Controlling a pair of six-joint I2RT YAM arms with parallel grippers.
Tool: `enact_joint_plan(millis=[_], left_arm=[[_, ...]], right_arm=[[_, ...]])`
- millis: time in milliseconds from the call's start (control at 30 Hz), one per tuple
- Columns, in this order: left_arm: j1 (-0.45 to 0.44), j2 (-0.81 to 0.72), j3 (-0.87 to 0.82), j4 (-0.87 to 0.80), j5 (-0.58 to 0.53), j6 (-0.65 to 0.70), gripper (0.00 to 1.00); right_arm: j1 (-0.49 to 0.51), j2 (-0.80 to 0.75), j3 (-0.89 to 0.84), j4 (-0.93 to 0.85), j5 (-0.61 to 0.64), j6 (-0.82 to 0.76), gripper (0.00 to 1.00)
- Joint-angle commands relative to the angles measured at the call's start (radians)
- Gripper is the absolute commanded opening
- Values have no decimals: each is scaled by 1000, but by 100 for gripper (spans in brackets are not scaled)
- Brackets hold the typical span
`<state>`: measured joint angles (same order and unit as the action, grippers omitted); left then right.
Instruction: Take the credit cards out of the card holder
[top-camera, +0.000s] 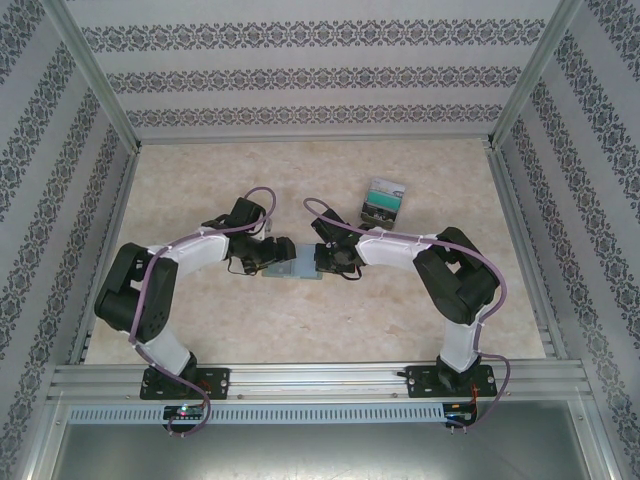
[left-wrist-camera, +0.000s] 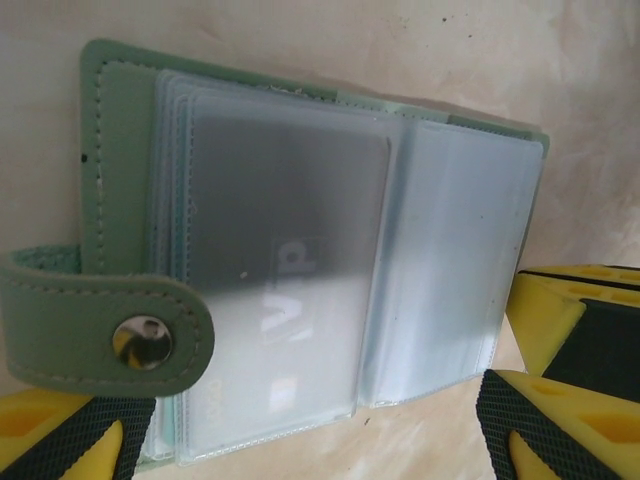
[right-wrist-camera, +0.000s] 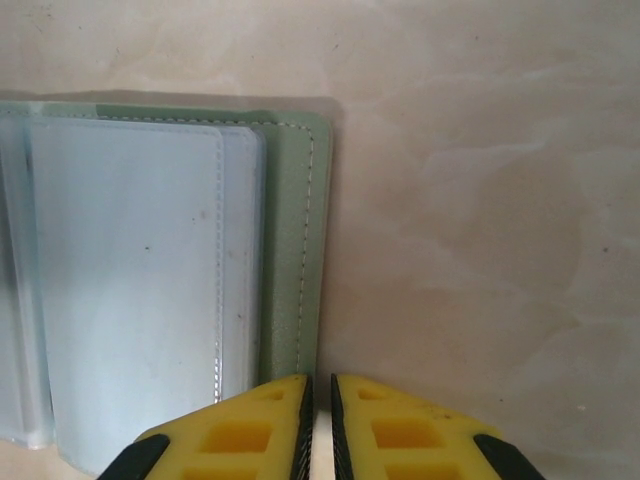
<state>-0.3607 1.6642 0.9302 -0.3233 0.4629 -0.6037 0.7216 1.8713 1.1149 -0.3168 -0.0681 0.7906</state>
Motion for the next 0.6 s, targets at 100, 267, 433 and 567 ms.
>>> enact_joint_plan(millis=[100, 267, 433, 567], left_arm=[[-11, 39, 35, 32, 13, -5, 84], [-20, 55, 34, 45, 39, -6, 81], [-29, 37, 23, 85, 86, -6, 80], [-45, 24, 17, 109, 126, -4, 80]], right_arm=[[-8, 23, 14, 5, -15, 9, 14], [-6, 26, 14, 6, -21, 11, 14], [0, 31, 11, 11, -27, 17, 14], [4, 33, 16, 9, -26, 19, 14]])
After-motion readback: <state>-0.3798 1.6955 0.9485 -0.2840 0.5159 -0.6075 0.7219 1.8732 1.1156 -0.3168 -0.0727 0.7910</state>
